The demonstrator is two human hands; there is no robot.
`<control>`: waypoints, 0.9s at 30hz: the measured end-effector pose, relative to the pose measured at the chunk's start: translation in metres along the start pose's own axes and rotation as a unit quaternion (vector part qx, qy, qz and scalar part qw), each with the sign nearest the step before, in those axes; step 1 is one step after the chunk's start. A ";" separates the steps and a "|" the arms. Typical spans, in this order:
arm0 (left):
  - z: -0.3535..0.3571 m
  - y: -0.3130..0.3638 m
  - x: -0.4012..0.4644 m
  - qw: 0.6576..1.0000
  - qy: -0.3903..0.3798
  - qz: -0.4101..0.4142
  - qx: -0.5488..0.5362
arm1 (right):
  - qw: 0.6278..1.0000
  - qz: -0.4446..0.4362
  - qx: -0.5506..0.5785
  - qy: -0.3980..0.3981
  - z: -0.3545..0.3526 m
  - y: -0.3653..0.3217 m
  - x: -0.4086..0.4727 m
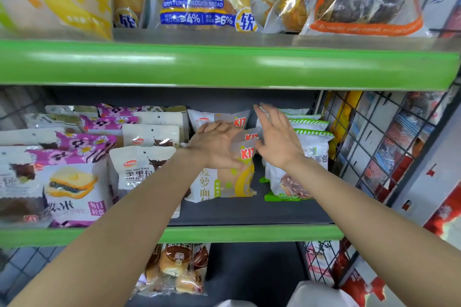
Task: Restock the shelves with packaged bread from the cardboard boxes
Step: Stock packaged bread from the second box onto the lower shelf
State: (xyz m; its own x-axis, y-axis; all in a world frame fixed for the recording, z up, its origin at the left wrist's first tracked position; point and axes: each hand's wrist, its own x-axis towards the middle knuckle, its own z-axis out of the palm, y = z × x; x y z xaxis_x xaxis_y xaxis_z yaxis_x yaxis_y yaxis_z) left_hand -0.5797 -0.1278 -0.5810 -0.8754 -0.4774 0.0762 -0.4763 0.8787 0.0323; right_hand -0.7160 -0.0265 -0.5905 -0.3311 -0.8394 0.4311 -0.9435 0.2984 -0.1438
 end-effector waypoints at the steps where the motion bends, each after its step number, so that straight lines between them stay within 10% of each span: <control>1: -0.006 0.000 -0.003 0.999 0.041 -0.002 -0.002 | 1.000 -0.003 0.024 0.001 -0.006 -0.007 0.003; 6: -0.032 -0.010 -0.031 0.975 0.207 -0.056 -0.058 | 0.997 -0.033 0.072 0.014 -0.023 -0.054 0.017; 12: -0.045 -0.074 -0.109 0.945 0.229 -0.233 -0.030 | 0.979 -0.117 0.164 -0.022 -0.017 -0.149 0.031; 27: -0.152 -0.158 -0.322 0.776 -0.081 -0.606 -0.156 | 0.850 -0.277 0.057 -0.445 -0.070 -0.383 0.018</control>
State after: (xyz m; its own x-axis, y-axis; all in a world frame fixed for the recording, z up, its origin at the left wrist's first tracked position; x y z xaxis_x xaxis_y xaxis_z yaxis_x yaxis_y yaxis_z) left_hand -0.2103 -0.1113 -0.4592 0.1886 -0.9268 -0.3248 -0.9368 -0.2691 0.2236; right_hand -0.3601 -0.1242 -0.4652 0.3360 -0.8632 -0.3769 -0.9349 -0.2569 -0.2450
